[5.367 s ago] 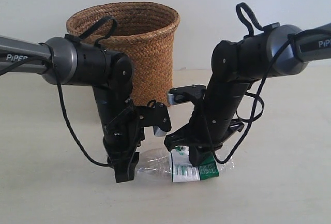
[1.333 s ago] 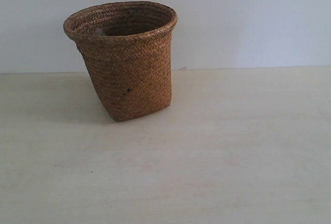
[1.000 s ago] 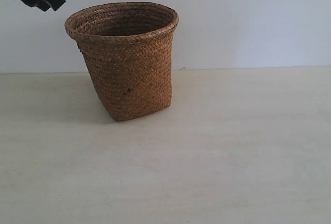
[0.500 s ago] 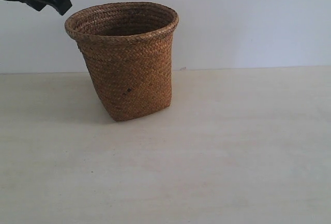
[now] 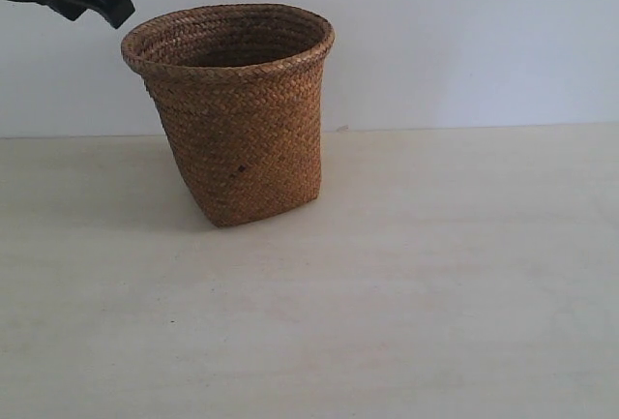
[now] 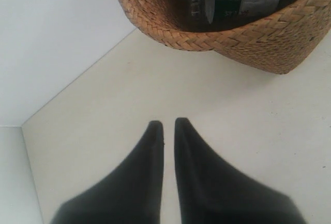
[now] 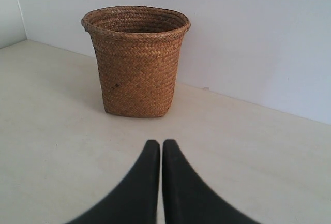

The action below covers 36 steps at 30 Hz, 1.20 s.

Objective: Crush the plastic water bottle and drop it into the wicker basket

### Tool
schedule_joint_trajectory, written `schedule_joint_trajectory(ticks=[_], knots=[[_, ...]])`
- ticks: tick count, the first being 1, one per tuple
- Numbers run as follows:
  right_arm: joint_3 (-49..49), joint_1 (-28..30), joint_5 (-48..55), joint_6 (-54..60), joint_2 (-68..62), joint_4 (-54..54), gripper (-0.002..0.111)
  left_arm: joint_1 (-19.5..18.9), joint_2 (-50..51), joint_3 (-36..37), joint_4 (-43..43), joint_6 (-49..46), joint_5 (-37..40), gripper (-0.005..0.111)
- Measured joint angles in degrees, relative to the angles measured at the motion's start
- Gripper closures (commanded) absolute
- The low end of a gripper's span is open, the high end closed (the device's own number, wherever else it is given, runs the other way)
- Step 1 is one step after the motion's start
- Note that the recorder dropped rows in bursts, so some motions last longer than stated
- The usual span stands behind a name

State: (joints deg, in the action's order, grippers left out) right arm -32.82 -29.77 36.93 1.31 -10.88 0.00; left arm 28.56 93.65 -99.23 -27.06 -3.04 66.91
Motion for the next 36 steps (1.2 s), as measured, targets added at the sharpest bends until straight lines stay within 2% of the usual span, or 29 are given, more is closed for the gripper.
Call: schedule_joint_trajectory(ticks=[10,13,17,20,24,27,30,36], knots=[[0.0,0.0,0.0,0.0,0.0,0.0,0.108,0.0,0.0,0.0,0.0,0.8,-0.2,0.103],[0.0,0.0,0.0,0.0,0.0,0.0,0.108,0.0,0.0,0.0,0.1,4.8,-3.8,0.103],[0.0,0.0,0.0,0.0,0.0,0.0,0.108,0.0,-0.8,0.8,1.9,10.1,-14.3,0.103],[0.0,0.0,0.0,0.0,0.0,0.0,0.108,0.0,-2.1,3.2,2.7,14.2,-26.2,0.103],[0.0,0.0,0.0,0.0,0.0,0.0,0.108,0.0,-4.1,8.8,3.0,17.9,-43.8,0.103],[0.0,0.0,0.0,0.0,0.0,0.0,0.108,-0.2,-6.2,13.6,3.1,20.1,-53.9,0.103],[0.0,0.0,0.0,0.0,0.0,0.0,0.108,-0.5,-8.7,18.2,3.1,20.9,-59.9,0.103],[0.0,0.0,0.0,0.0,0.0,0.0,0.108,-2.5,-15.8,29.0,5.5,25.7,-63.0,0.103]])
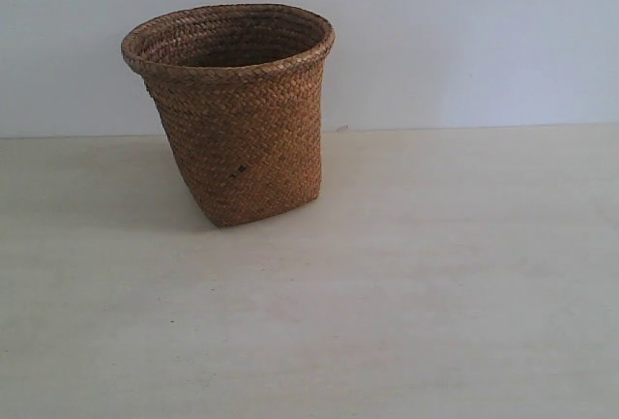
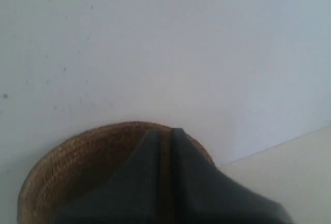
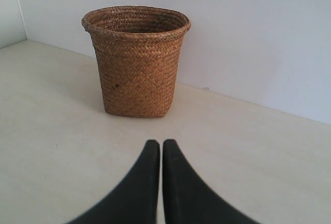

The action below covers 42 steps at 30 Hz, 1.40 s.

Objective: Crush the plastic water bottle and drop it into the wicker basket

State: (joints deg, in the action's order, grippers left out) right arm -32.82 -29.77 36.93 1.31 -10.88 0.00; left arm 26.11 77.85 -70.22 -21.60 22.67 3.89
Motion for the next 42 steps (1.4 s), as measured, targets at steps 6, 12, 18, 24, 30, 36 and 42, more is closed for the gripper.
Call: schedule_joint_trajectory(ticks=[6,12,18,24,30,36,42], knots=[[0.0,0.0,0.0,0.0,0.0,0.0,0.108,-3.3,-9.8,11.0,1.2,4.6,-0.1,0.103],[0.0,0.0,0.0,0.0,0.0,0.0,0.108,-7.1,-24.3,23.4,1.2,5.2,-1.8,0.103],[0.0,0.0,0.0,0.0,0.0,0.0,0.108,-12.7,-37.8,37.8,1.2,5.4,-7.2,0.103],[0.0,0.0,0.0,0.0,0.0,0.0,0.108,-17.6,-50.4,51.4,1.2,6.3,-8.2,0.103],[0.0,0.0,0.0,0.0,0.0,0.0,0.108,-19.5,-63.1,61.2,0.2,6.3,-8.4,0.103],[0.0,0.0,0.0,0.0,0.0,0.0,0.108,-19.7,-73.0,69.0,0.0,6.8,-8.2,0.103],[0.0,0.0,0.0,0.0,0.0,0.0,0.108,-19.7,-77.4,69.9,0.6,16.3,0.2,0.103]])
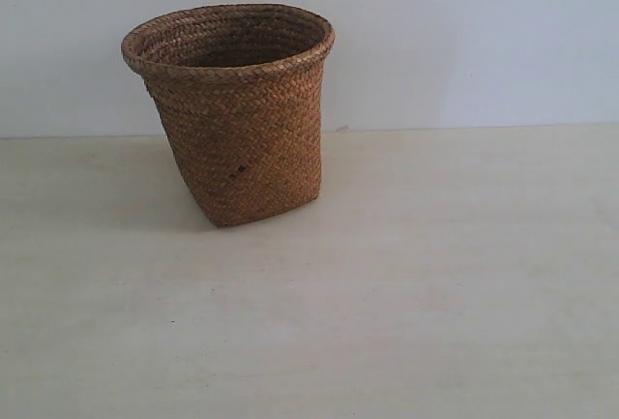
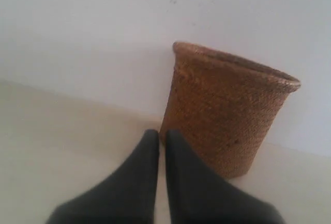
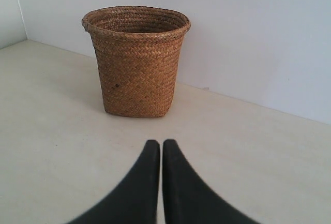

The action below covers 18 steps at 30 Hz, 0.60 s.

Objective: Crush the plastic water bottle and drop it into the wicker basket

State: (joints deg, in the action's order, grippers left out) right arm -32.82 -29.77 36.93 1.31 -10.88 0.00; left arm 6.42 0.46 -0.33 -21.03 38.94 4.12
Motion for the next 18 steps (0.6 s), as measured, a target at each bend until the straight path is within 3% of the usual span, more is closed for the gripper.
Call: schedule_joint_trajectory(ticks=[7,18], knots=[[0.0,0.0,0.0,0.0,0.0,0.0,0.108,0.0,-0.2,0.1,0.5,6.7,11.7,0.103],[0.0,0.0,0.0,0.0,0.0,0.0,0.108,0.0,-0.2,0.1,0.5,-2.7,12.8,0.103]])
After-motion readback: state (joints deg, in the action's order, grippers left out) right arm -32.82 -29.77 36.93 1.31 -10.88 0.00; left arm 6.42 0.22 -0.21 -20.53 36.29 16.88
